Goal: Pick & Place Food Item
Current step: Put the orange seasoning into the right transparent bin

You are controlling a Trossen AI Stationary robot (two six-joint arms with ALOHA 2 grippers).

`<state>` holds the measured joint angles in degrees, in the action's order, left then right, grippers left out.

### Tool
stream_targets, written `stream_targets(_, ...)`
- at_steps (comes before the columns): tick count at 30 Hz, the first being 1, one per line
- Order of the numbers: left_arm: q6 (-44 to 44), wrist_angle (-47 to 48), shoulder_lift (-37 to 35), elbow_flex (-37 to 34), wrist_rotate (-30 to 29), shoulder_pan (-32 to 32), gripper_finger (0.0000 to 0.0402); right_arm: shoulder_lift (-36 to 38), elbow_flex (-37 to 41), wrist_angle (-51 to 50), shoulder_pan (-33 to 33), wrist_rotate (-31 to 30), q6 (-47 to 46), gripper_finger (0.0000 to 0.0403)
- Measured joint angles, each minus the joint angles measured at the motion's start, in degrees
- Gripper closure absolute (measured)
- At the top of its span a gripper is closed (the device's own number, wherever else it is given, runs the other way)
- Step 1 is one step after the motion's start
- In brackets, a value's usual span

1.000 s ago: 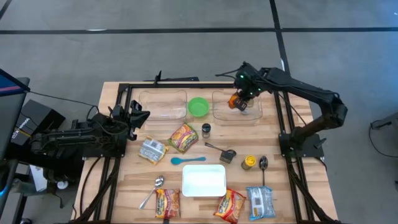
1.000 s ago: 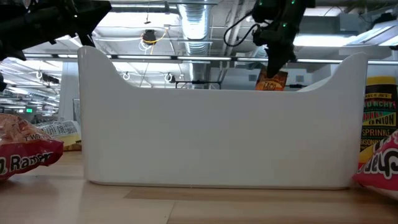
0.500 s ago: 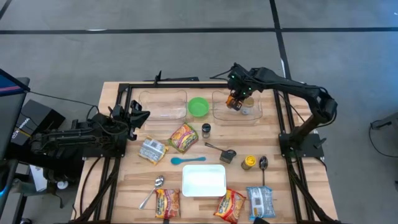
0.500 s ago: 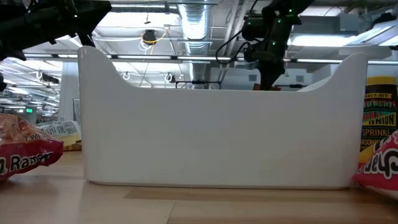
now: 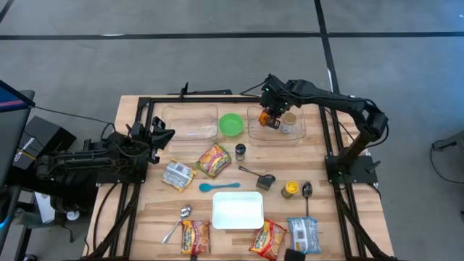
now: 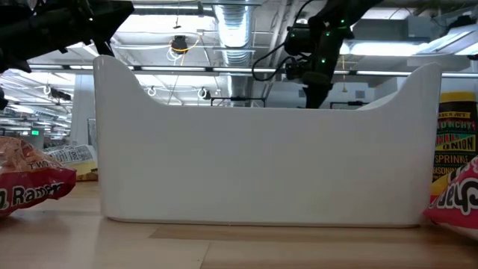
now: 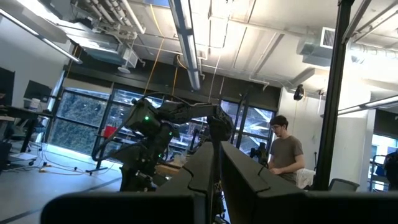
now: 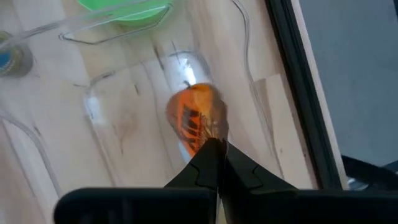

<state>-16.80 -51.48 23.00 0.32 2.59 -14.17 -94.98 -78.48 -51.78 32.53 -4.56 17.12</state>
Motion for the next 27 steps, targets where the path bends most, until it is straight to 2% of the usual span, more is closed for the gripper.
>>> stream_targets(7, 0.00, 0.01, 0.00, 0.00, 0.00, 0.00, 0.0380, 0.00, 0.00, 0.42, 0.33, 0.00, 2.54, 0.0403)
stream_targets(16, 0.00, 0.02, 0.00, 0.00, 0.00, 0.00, 0.0380, 0.00, 0.00, 0.67, 0.33, 0.00, -2.42, 0.0403)
stream_targets(27, 0.00, 0.00, 0.00, 0.00, 0.00, 0.00, 0.0380, 0.02, 0.00, 0.03, 0.31, -0.01, -0.05, 0.0403)
